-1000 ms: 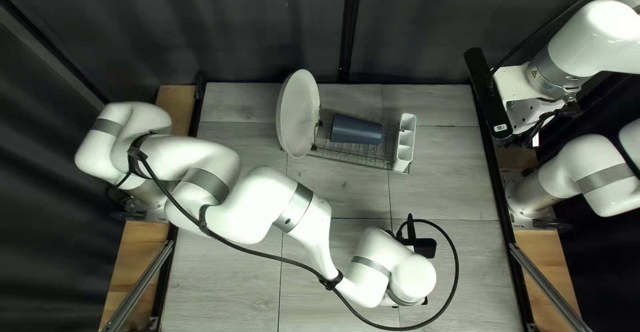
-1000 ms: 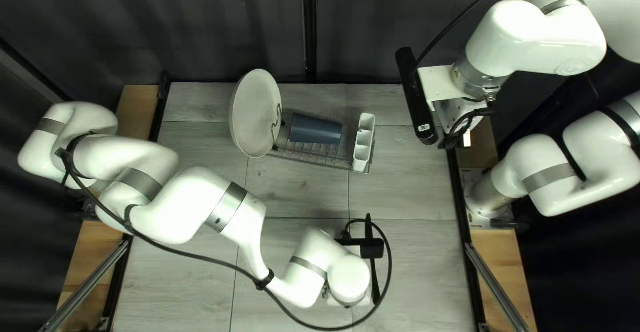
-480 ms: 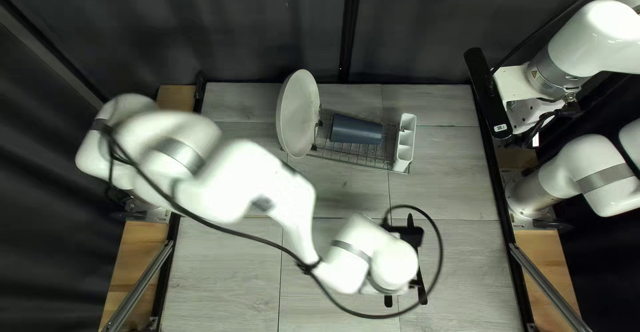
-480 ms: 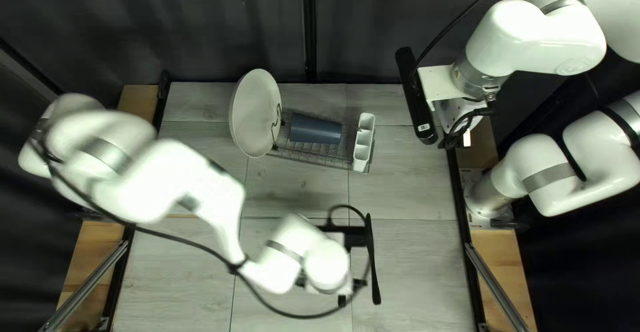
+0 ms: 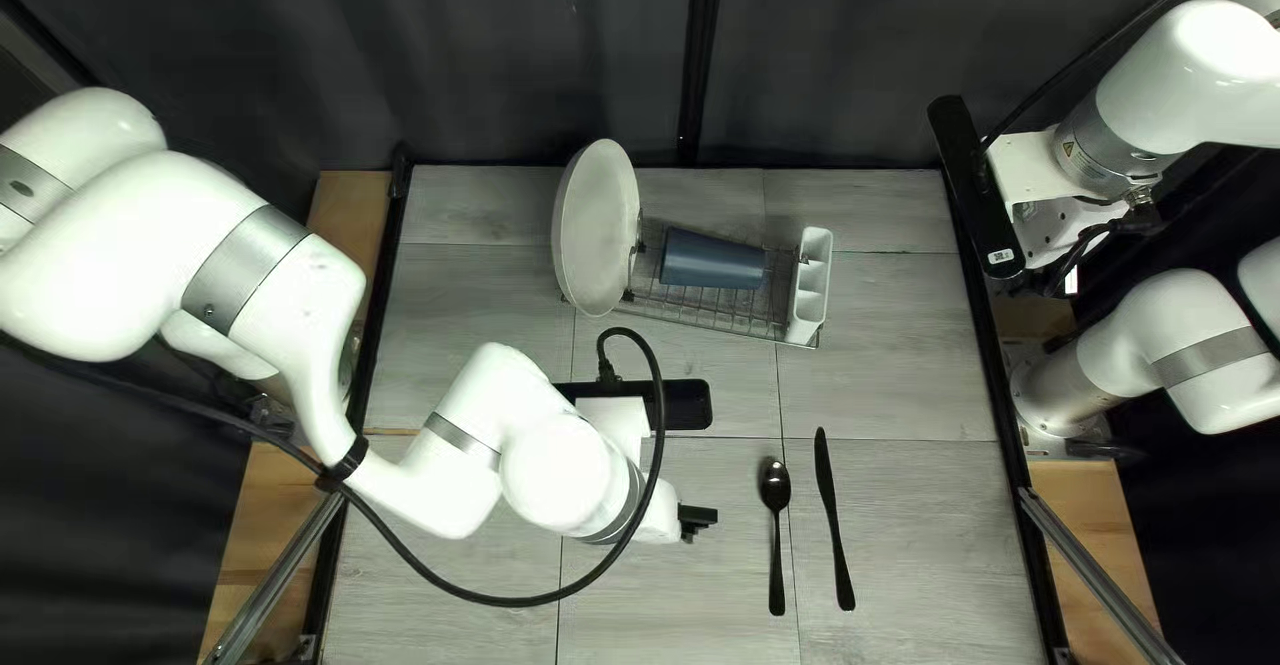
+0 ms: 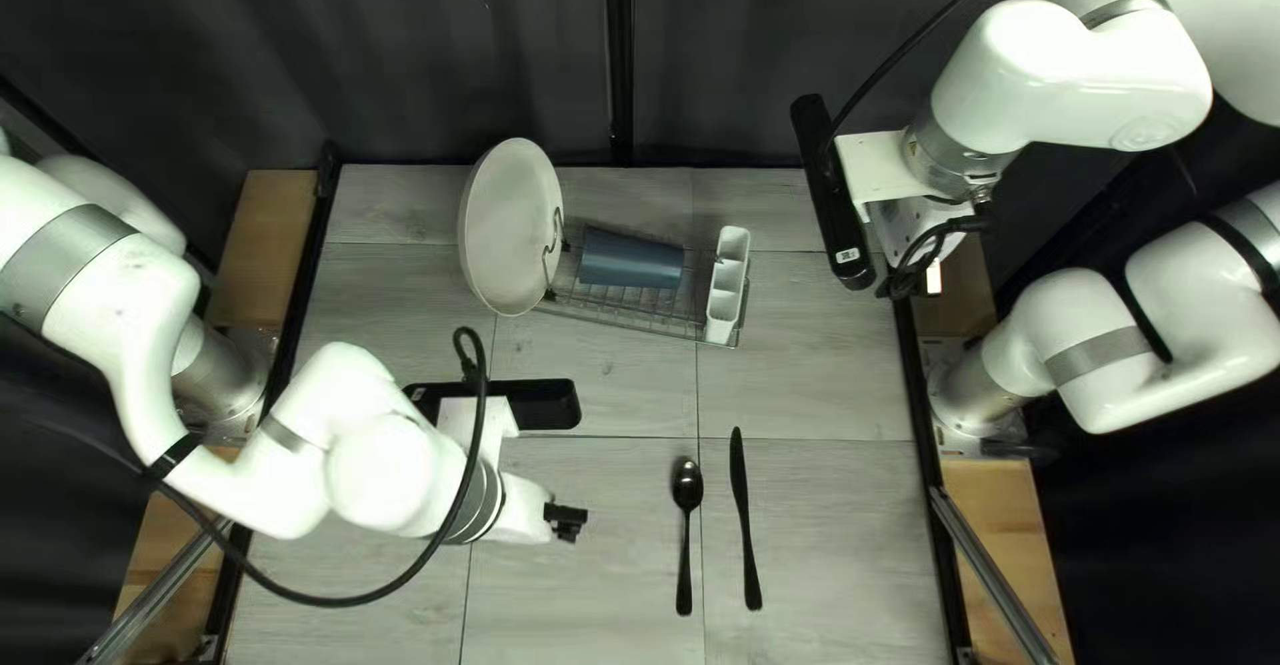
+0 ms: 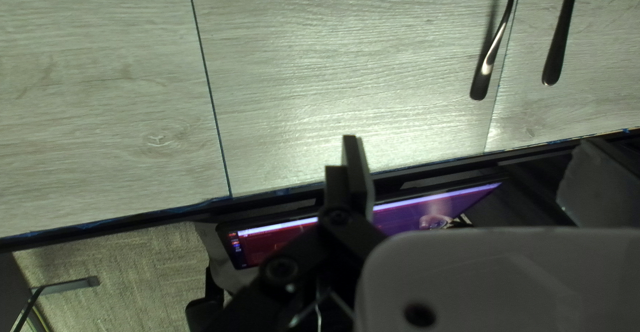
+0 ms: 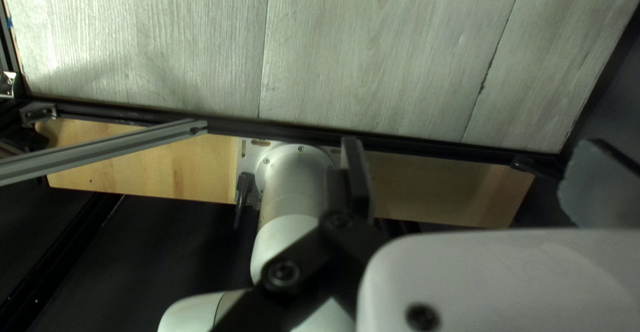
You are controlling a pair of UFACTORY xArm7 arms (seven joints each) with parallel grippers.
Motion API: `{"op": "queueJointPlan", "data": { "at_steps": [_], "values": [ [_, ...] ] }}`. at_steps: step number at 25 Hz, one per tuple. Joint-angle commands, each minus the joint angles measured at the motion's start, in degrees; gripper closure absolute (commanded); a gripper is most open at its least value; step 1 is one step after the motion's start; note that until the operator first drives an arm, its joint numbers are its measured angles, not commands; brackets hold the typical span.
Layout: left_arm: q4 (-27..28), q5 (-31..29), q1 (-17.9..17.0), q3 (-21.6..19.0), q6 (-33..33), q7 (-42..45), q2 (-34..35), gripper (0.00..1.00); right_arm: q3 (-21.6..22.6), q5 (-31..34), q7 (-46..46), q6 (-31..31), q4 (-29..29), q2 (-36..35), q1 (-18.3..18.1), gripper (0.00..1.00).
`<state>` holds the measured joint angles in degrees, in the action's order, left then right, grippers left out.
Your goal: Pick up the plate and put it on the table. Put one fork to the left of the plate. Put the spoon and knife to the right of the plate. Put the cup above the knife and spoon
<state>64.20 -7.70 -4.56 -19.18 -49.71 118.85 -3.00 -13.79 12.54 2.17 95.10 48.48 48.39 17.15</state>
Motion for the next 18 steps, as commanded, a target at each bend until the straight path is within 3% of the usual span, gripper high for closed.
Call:
{"op": "queueJointPlan", "data": {
  "at_steps": [1,9,18],
  "values": [
    [0.0,2.3,1.4,1.8,-9.3,-5.4,5.0,0.0,0.0,0.0,0.0,0.0,0.0,0.0,0.0,0.0],
    [7.1,-1.3,5.9,7.1,-30.9,-16.5,7.9,0.0,0.0,0.0,0.0,0.0,0.0,0.0,0.0,0.0],
    [13.7,-6.2,9.7,11.1,-45.1,-25.2,3.6,0.0,0.0,0.0,0.0,0.0,0.0,0.0,0.0,0.0]
  ]
}}
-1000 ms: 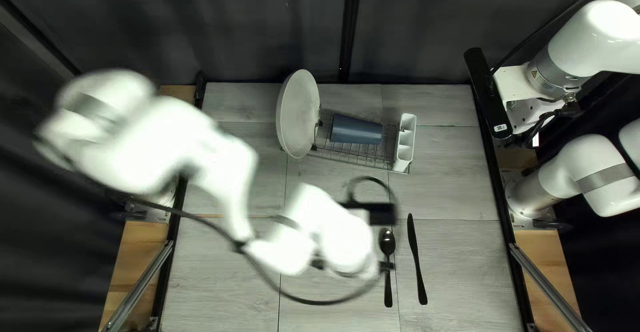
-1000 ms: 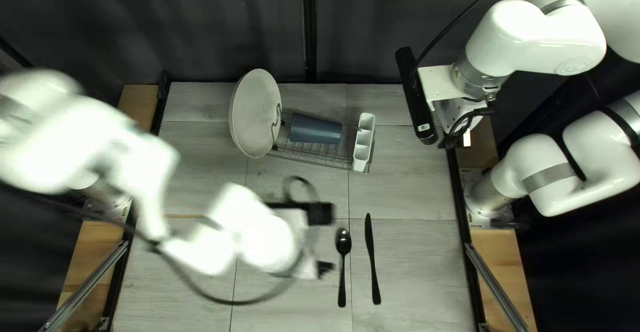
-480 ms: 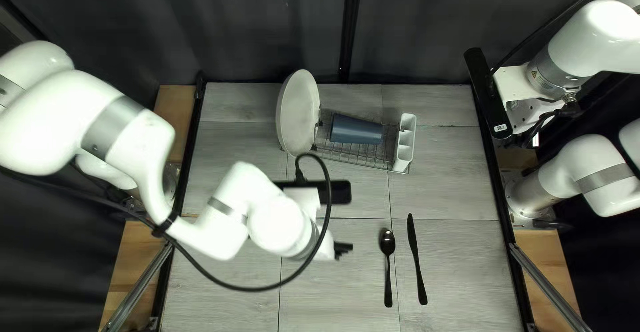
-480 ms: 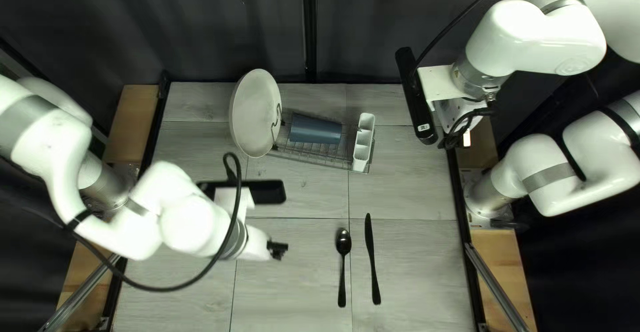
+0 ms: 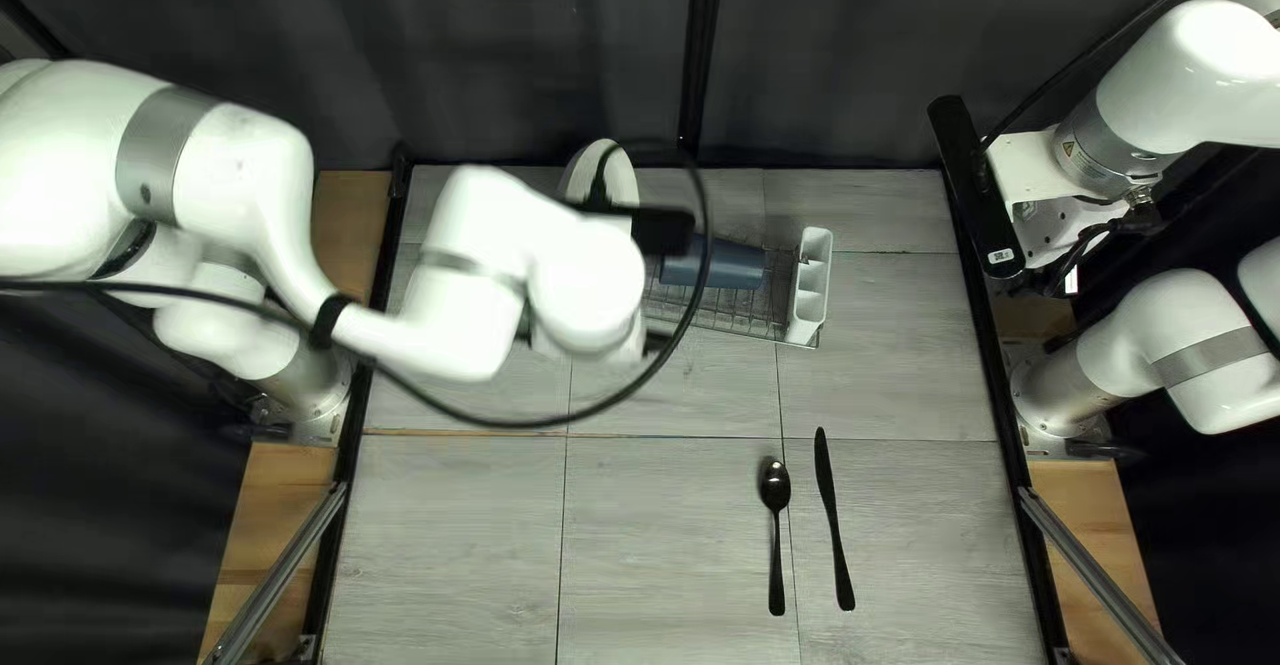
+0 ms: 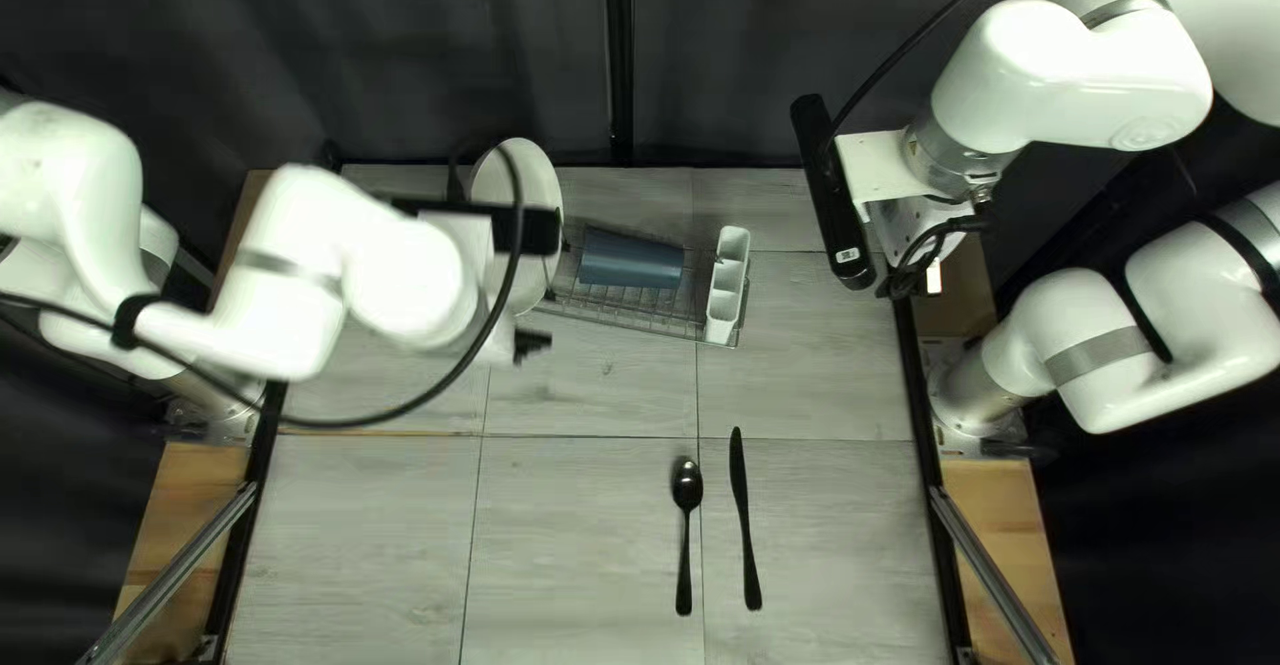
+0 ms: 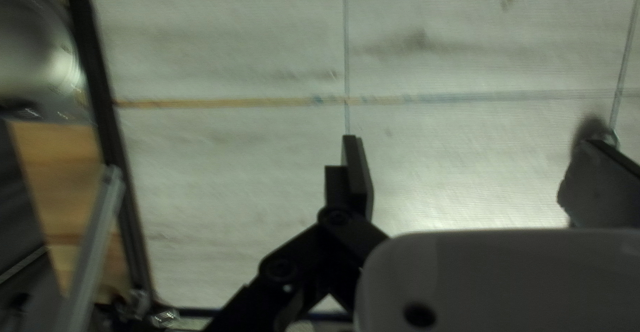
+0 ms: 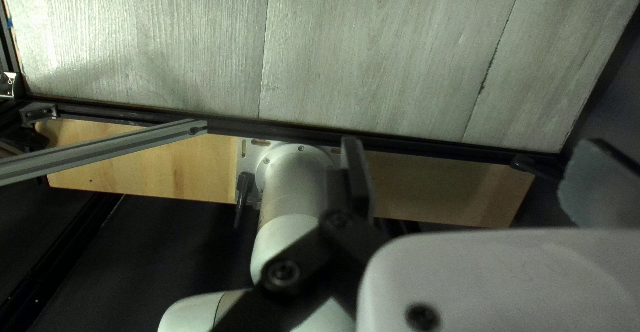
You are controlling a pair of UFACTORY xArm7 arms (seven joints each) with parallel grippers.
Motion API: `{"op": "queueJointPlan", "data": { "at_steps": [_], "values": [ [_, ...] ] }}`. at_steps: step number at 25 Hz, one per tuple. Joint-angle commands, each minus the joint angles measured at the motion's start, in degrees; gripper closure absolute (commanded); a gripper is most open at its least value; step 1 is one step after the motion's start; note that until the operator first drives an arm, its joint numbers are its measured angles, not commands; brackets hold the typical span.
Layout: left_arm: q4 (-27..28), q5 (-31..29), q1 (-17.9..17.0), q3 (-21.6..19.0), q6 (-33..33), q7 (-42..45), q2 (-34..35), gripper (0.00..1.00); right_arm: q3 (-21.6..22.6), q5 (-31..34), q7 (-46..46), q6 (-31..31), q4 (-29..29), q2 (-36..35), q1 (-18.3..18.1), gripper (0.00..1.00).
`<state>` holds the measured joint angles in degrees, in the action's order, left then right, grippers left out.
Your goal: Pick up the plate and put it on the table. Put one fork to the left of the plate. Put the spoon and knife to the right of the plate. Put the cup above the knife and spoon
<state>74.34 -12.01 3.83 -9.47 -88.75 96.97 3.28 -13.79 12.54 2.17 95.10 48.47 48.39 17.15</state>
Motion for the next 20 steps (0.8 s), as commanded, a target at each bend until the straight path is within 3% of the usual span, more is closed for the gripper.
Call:
{"op": "queueJointPlan", "data": {
  "at_steps": [1,5,9,20],
  "values": [
    [5.0,-2.4,1.6,1.6,-8.3,-4.0,-3.9,0.0,0.0,0.0,0.0,0.0,0.0,0.0,0.0,0.0],
    [6.4,-4.9,2.3,2.3,-13.2,-6.0,-5.3,0.0,0.0,0.0,0.0,0.0,0.0,0.0,0.0,0.0],
    [3.8,-7.4,3.8,3.7,-13.0,-11.2,-5.0,0.0,0.0,0.0,0.0,0.0,0.0,0.0,0.0,0.0],
    [8.4,-12.3,5.9,5.6,-16.2,-20.0,-15.5,0.0,0.0,0.0,0.0,0.0,0.0,0.0,0.0,0.0]
  ]
}}
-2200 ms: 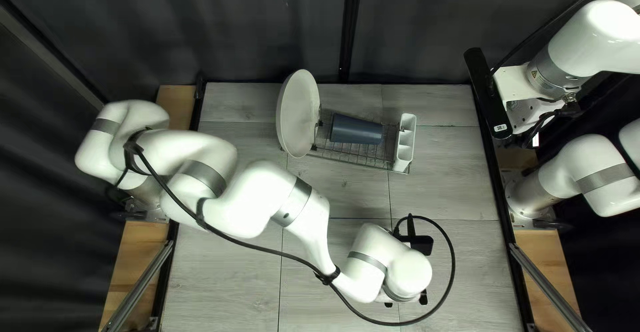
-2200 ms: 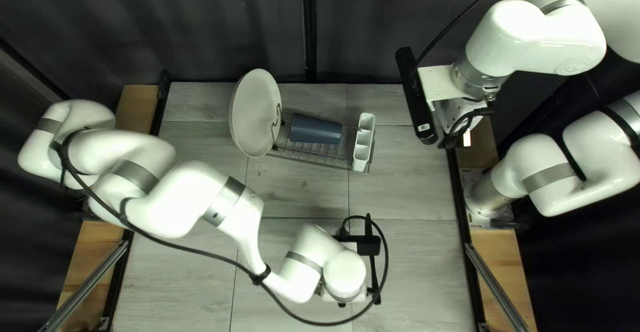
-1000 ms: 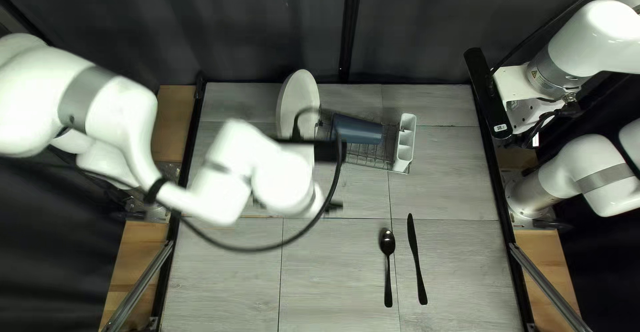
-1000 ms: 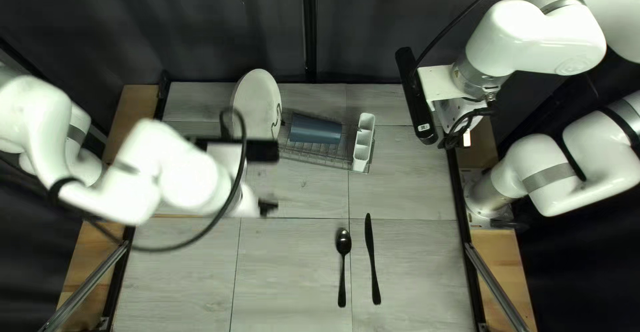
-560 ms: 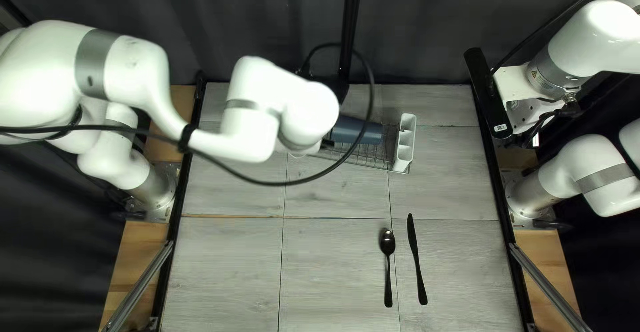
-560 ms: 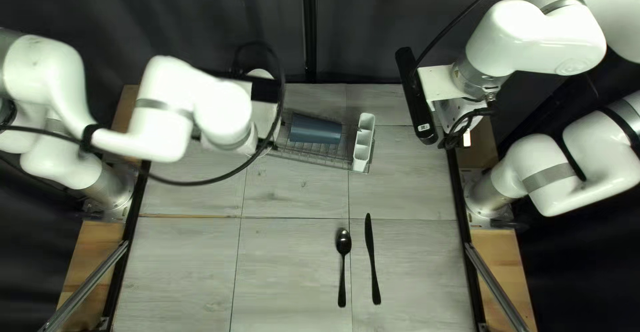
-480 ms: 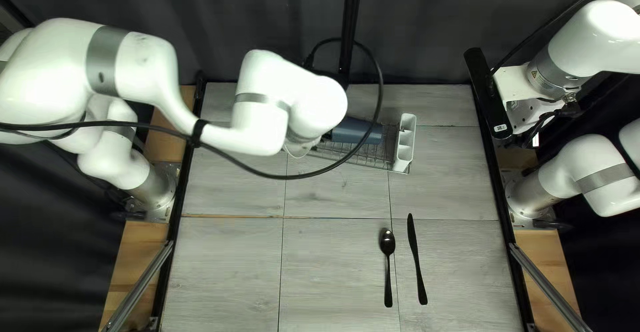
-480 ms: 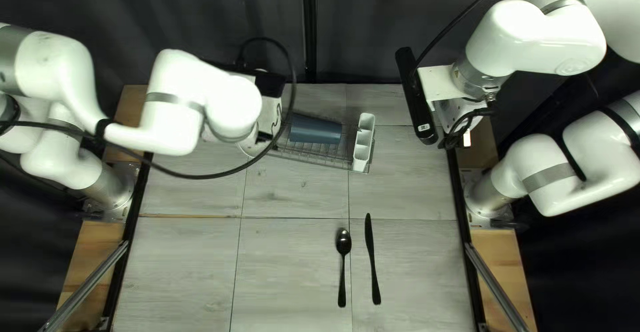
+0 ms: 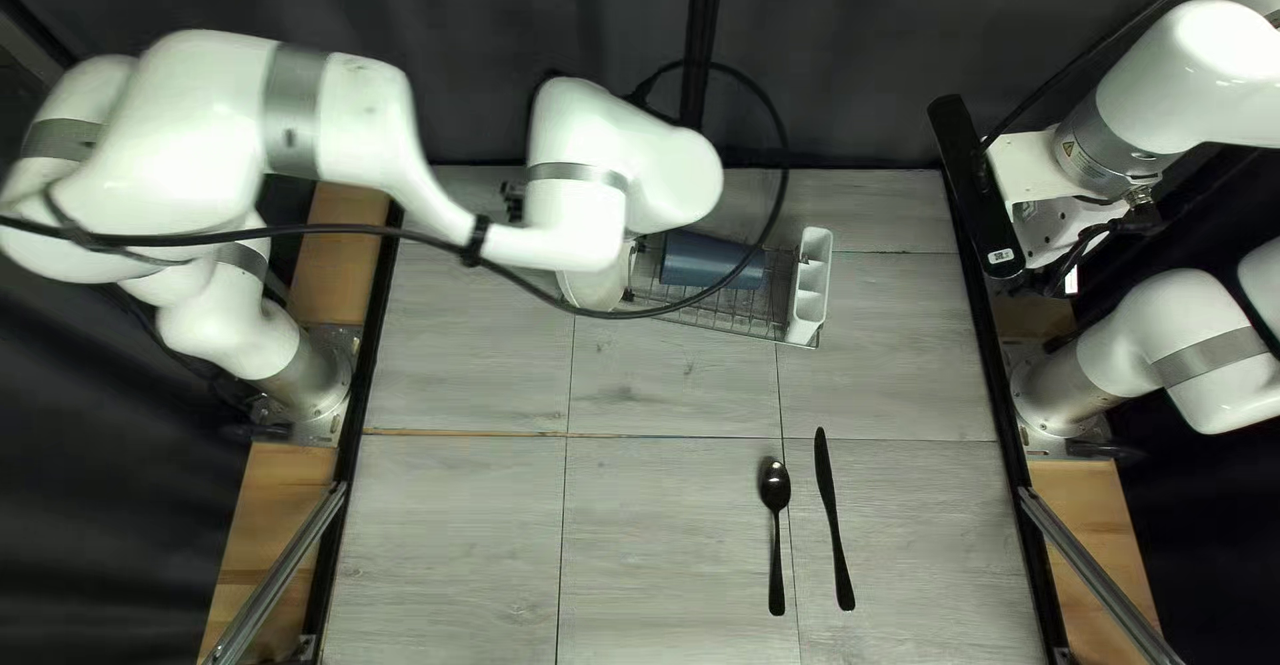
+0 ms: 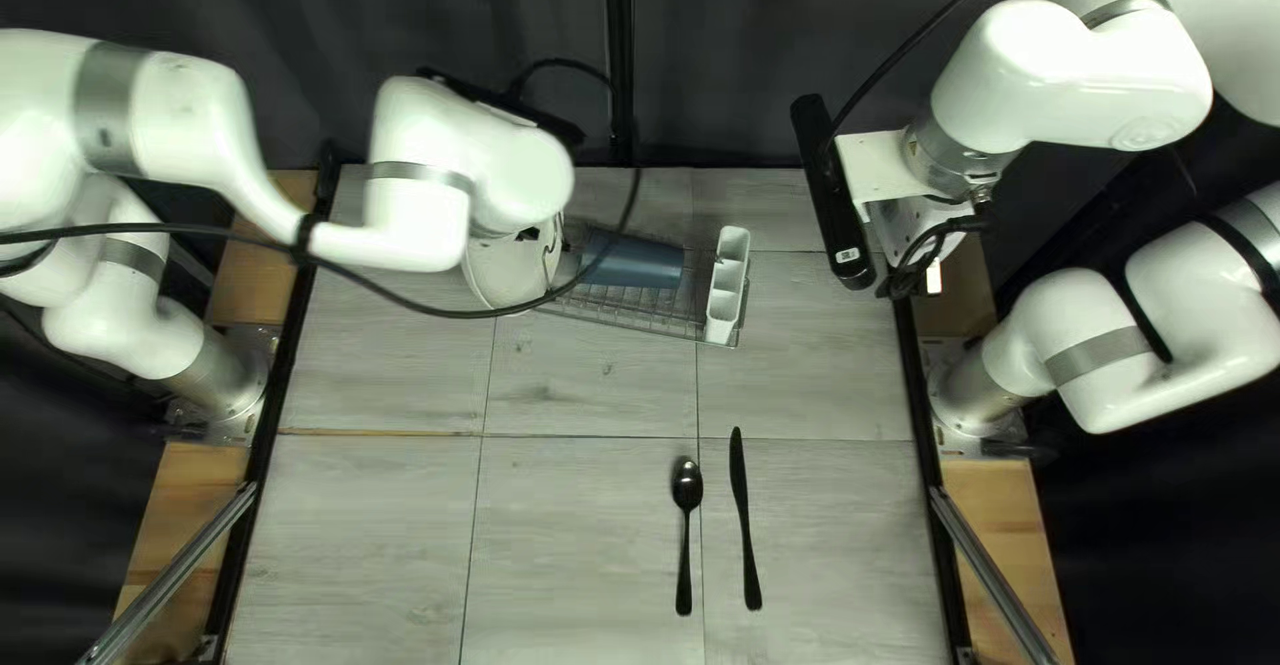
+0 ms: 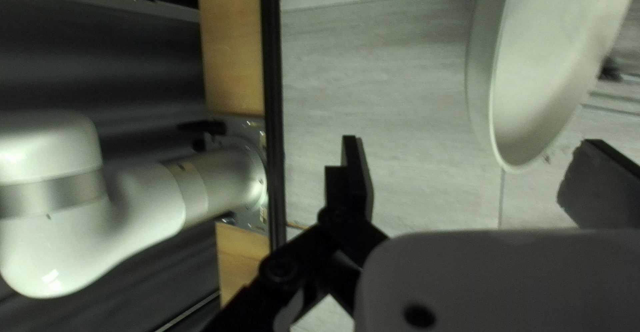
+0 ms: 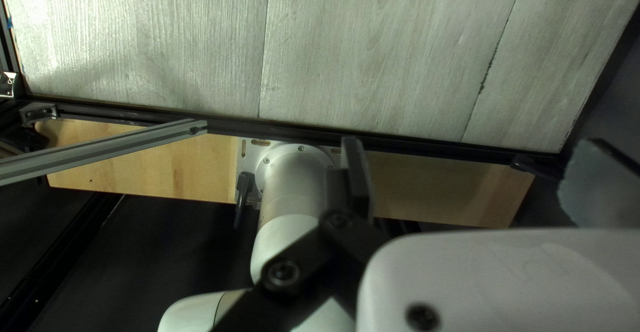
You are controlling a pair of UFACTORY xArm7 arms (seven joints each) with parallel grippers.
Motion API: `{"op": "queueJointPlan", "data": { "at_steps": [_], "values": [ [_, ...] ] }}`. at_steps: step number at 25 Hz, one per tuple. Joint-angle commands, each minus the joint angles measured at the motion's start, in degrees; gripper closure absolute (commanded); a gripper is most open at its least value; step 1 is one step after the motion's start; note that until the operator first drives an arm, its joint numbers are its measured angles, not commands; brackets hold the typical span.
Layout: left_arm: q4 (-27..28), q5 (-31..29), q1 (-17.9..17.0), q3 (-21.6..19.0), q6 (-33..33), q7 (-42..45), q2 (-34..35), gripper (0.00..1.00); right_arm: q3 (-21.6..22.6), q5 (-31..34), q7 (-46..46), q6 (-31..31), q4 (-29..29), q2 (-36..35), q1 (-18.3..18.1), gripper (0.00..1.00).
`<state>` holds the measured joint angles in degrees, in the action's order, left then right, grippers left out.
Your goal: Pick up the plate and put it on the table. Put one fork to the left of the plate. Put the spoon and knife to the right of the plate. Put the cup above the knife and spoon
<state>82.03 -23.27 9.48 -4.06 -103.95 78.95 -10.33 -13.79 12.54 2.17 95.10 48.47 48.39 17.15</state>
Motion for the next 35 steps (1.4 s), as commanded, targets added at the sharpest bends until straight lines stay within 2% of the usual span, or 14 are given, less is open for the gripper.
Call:
{"op": "queueJointPlan", "data": {
  "at_steps": [1,8,14,19,21,25,27,29,30,32,33,34,35],
  "values": [
    [0.9,-1.4,0.2,0.2,-1.6,-2.5,-2.4,0.0,0.0,0.0,0.0,0.0,0.0,0.0,0.0,0.0],
    [3.0,-3.1,0.4,0.4,-3.1,-5.6,-6.7,0.0,0.0,0.0,0.0,0.0,0.0,0.0,0.0,0.0],
    [7.6,-4.8,-0.4,1.6,-6.9,-2.0,-12.9,0.0,0.0,0.0,0.0,0.0,0.0,0.0,0.0,0.0],
    [10.4,-4.7,-0.8,2.1,-8.6,0.6,-15.3,0.0,0.0,0.0,0.0,0.0,0.0,0.0,0.0,0.0],
    [10.2,-4.6,-0.6,2.1,-8.5,0.2,-15.6,0.06,0.0,0.0,0.0,0.0,0.0,0.0,0.0,0.0],
    [8.3,-4.5,0.0,2.1,-7.9,-0.9,-14.3,0.0,0.0,0.0,0.0,0.0,0.0,0.0,0.0,0.0],
    [8.3,-4.3,0.0,2.0,-7.9,-1.4,-14.2,0.06,0.0,0.0,0.0,0.0,0.0,0.0,0.0,0.0],
    [8.0,-4.2,0.0,1.9,-8.0,-1.7,-13.8,0.07,0.0,0.0,0.0,0.0,0.0,0.0,0.0,0.0],
    [8.0,-4.2,0.1,1.9,-8.1,-1.8,-13.8,0.14,0.0,0.0,0.0,0.0,0.0,0.0,0.0,0.0],
    [7.3,-4.1,0.3,1.9,-7.6,-2.2,-13.6,0.17,0.0,0.0,0.0,0.0,0.0,0.0,0.0,0.0],
    [7.1,-4.1,0.4,1.9,-7.5,-2.3,-13.5,0.29,0.0,0.0,0.0,0.0,0.0,0.0,0.0,0.0],
    [6.0,-4.1,0.6,2.1,-7.2,-2.1,-12.7,0.35,0.0,0.0,0.0,0.0,0.0,0.0,0.0,0.0],
    [5.7,-4.1,0.6,2.1,-7.2,-1.9,-12.5,0.35,0.0,0.0,0.0,0.0,0.0,0.0,0.0,0.0]
  ]
}}
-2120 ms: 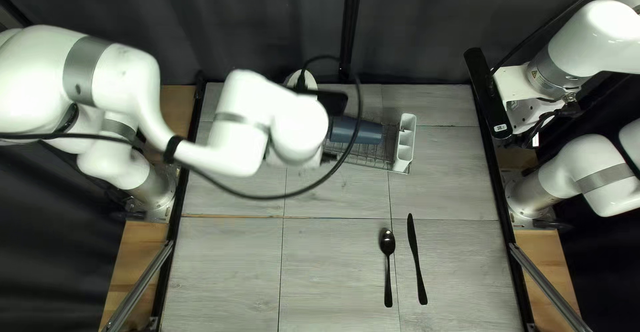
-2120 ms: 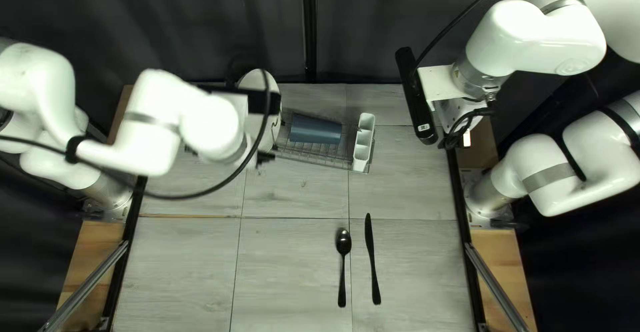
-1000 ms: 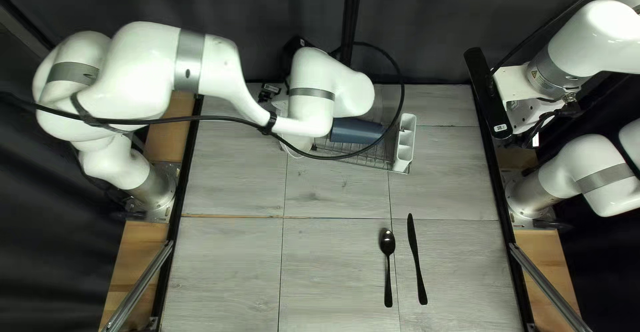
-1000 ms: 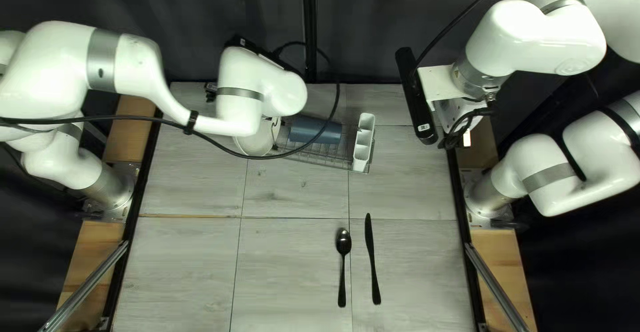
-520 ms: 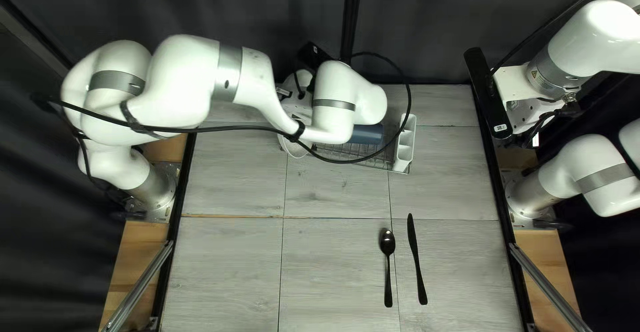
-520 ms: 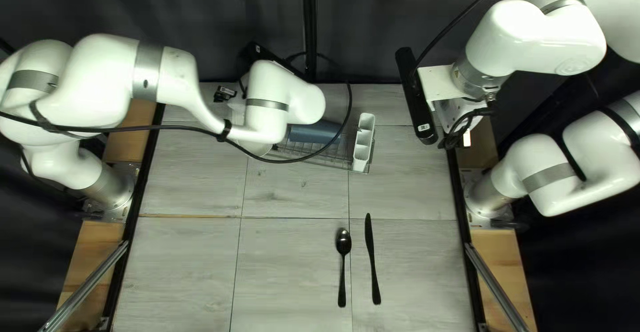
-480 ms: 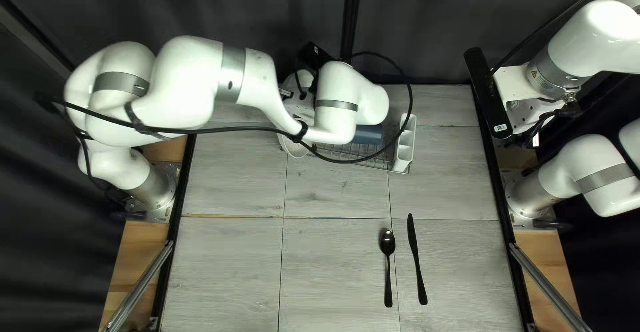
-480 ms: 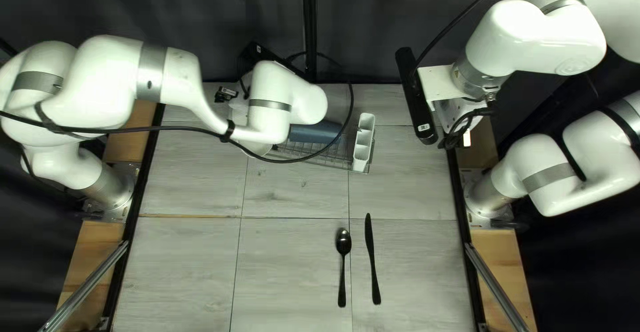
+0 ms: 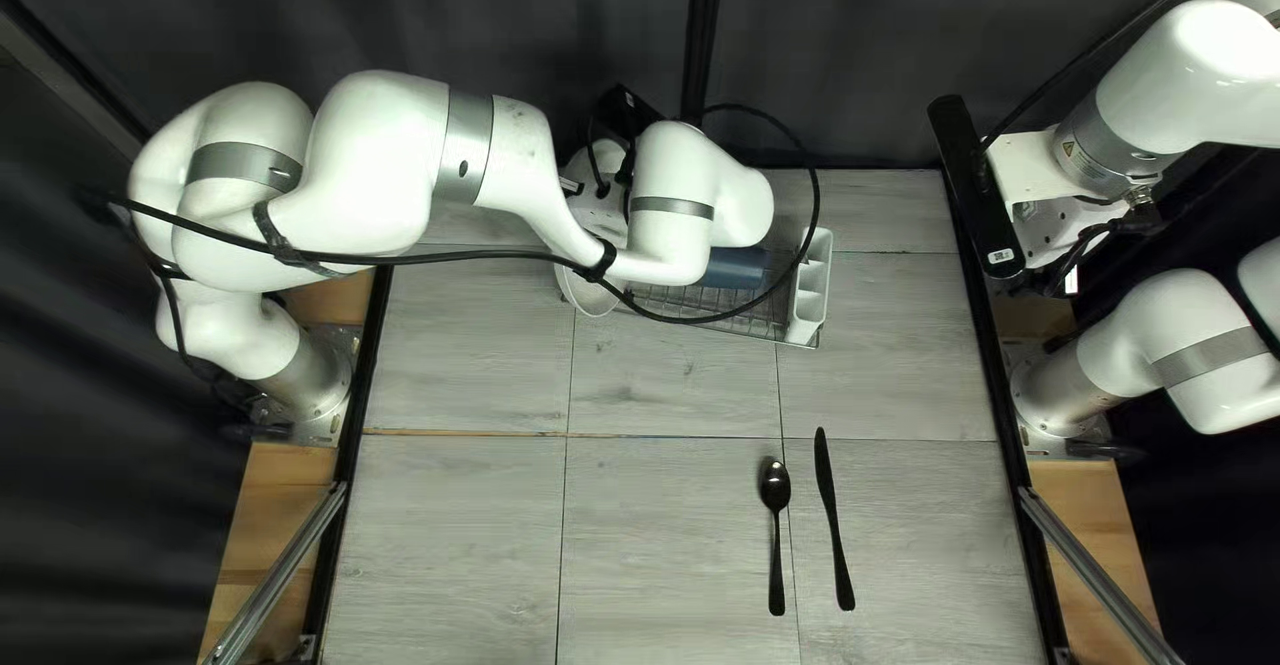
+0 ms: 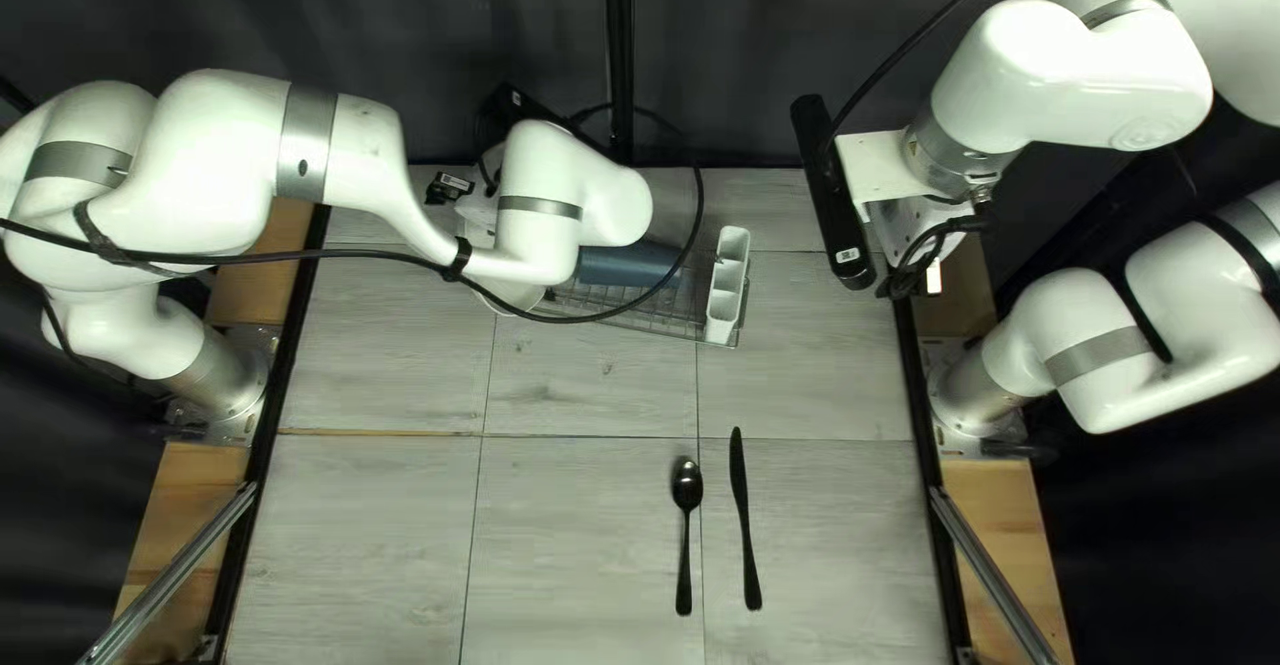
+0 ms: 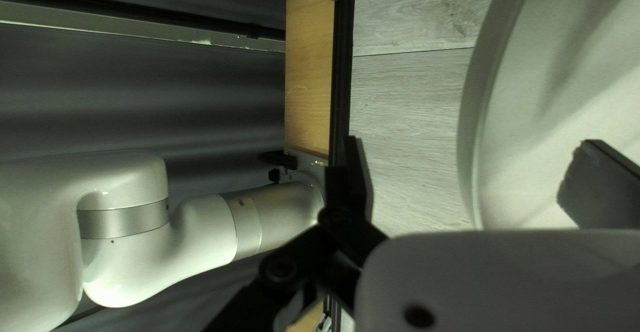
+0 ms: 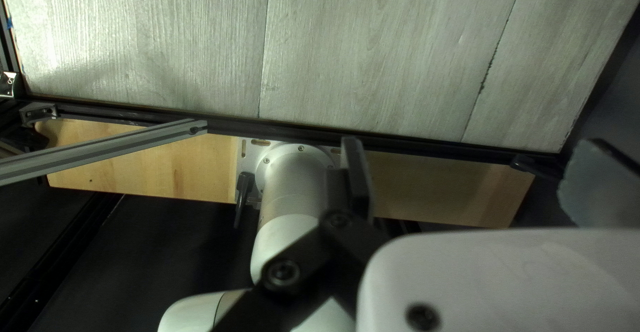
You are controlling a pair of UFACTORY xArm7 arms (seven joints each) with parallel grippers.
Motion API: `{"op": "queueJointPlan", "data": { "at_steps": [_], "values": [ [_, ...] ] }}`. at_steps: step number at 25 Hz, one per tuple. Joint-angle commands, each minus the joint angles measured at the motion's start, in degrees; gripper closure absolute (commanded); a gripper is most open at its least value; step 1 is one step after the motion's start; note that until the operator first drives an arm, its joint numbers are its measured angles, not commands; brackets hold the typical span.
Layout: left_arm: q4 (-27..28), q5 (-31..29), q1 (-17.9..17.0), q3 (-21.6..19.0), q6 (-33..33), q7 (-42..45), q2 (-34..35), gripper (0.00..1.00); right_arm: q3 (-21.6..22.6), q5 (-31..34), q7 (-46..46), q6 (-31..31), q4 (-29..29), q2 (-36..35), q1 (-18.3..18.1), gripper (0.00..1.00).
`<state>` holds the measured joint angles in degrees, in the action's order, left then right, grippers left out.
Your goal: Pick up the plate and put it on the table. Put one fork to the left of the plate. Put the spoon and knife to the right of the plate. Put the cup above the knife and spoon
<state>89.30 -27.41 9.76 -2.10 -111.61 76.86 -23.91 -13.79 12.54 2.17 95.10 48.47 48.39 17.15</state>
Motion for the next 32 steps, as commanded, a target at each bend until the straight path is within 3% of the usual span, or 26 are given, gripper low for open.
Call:
{"op": "queueJointPlan", "data": {
  "at_steps": [1,15,23,32],
  "values": [
    [-1.6,0.0,0.3,0.3,0.4,0.4,1.1,0.98,0.0,0.0,0.0,0.0,0.0,0.0,0.0,0.0],
    [-0.1,2.1,0.2,-0.1,-0.6,0.8,1.6,1.0,0.0,0.0,0.0,0.0,0.0,0.0,0.0,0.0],
    [2.2,5.0,-0.4,-0.1,-6.8,2.7,7.5,1.0,0.0,0.0,0.0,0.0,0.0,0.0,0.0,0.0],
    [2.0,11.3,-1.5,-0.7,-12.3,9.9,19.2,1.0,0.0,0.0,0.0,0.0,0.0,0.0,0.0,0.0]
  ]
}}
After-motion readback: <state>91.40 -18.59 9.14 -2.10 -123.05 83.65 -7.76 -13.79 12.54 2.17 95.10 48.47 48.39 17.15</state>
